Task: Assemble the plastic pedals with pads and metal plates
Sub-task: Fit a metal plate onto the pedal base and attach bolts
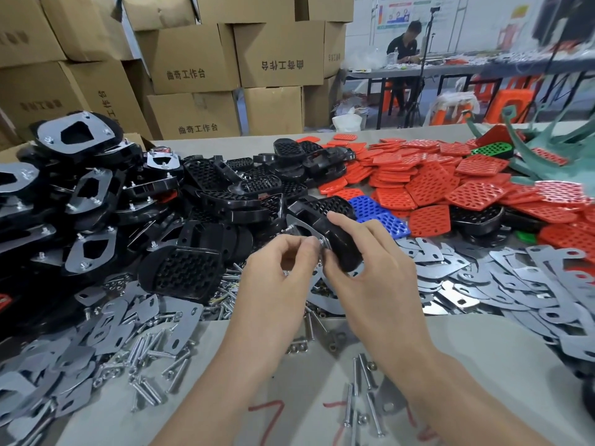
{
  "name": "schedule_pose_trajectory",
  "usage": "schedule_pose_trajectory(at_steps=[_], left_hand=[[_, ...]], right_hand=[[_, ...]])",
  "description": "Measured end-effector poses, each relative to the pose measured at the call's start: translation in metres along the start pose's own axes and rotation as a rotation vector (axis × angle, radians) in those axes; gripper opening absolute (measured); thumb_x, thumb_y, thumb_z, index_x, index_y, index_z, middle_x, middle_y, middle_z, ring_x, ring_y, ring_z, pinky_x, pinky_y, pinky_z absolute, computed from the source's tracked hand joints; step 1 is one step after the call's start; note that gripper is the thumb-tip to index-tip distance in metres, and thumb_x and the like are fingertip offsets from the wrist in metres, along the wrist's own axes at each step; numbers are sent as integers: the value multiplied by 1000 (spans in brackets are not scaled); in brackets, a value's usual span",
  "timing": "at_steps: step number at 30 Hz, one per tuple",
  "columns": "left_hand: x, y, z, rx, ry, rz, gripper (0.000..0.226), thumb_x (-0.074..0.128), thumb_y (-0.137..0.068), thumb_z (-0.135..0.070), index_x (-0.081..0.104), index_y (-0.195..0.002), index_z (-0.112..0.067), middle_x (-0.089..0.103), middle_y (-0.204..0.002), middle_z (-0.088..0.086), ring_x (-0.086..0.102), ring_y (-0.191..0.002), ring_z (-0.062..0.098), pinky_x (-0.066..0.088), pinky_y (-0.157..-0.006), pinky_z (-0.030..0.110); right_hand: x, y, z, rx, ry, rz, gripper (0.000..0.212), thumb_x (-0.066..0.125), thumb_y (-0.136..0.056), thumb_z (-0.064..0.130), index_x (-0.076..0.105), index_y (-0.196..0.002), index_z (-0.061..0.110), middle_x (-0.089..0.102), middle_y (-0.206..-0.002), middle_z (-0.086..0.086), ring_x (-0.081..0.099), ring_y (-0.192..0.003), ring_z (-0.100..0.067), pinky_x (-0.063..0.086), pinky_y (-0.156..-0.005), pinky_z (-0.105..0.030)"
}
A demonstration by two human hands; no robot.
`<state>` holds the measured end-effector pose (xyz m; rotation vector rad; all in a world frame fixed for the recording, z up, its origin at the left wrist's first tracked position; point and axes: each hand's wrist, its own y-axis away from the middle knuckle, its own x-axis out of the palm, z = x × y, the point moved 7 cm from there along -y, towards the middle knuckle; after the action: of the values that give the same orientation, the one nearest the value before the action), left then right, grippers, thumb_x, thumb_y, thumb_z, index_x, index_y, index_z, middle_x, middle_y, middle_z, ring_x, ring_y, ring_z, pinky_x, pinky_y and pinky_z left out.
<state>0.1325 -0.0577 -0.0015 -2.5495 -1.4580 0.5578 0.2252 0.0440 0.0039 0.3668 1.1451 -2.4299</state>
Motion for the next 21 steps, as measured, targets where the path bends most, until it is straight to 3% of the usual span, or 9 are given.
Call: schedule_pose_trajectory(at_steps=[3, 6, 8, 12, 17, 21], left_hand=[[-2, 2, -5, 66, -72, -40, 15, 61, -98, -29, 68, -85, -29, 68, -77, -21, 61, -70, -5, 41, -63, 7], [1, 8, -15, 194, -174, -64, 13, 64, -96, -21, 66, -89, -31, 65, -91, -15, 63, -86, 1, 43, -70, 8], [2, 12, -19, 242, -144, -86, 13, 62, -96, -18, 64, -94, -31, 64, -95, -14, 63, -89, 3, 45, -70, 9], [-2, 9, -8, 67, 38, -122, 3, 62, -96, -30, 63, -94, -32, 68, -93, -22, 63, -78, -2, 45, -65, 8], [6, 5, 6, -88, 42, -5, 27, 60, -97, -41, 69, -80, -21, 66, -64, -16, 54, -52, -3, 40, -52, 9], [0, 4, -1, 37, -82, -56, 12, 63, -97, -34, 66, -87, -29, 68, -82, -18, 62, -73, -1, 43, -63, 10]], right_hand=[[1, 1, 0, -18, 16, -5, 43, 77, -87, 8, 69, -128, 17, 59, -94, 4, 44, -80, 2, 33, -75, -2], [3, 1, -2, -13, 6, -9, 46, 80, -84, 8, 69, -128, 15, 60, -95, 2, 48, -81, -6, 36, -71, -15], [2, 1, -6, -7, 0, -14, 47, 81, -84, 7, 69, -129, 14, 60, -95, 1, 48, -81, -6, 36, -72, -16], [3, 1, -5, 4, 1, 0, 46, 79, -87, 9, 68, -130, 17, 52, -93, 9, 42, -81, 4, 35, -72, -10], [4, 3, -1, 10, -31, 13, 42, 77, -89, 9, 69, -129, 18, 59, -96, 6, 51, -84, -4, 37, -74, -15], [4, 2, -1, 7, -23, 18, 42, 75, -89, 10, 68, -130, 18, 59, -96, 4, 52, -87, -9, 37, -73, -19]])
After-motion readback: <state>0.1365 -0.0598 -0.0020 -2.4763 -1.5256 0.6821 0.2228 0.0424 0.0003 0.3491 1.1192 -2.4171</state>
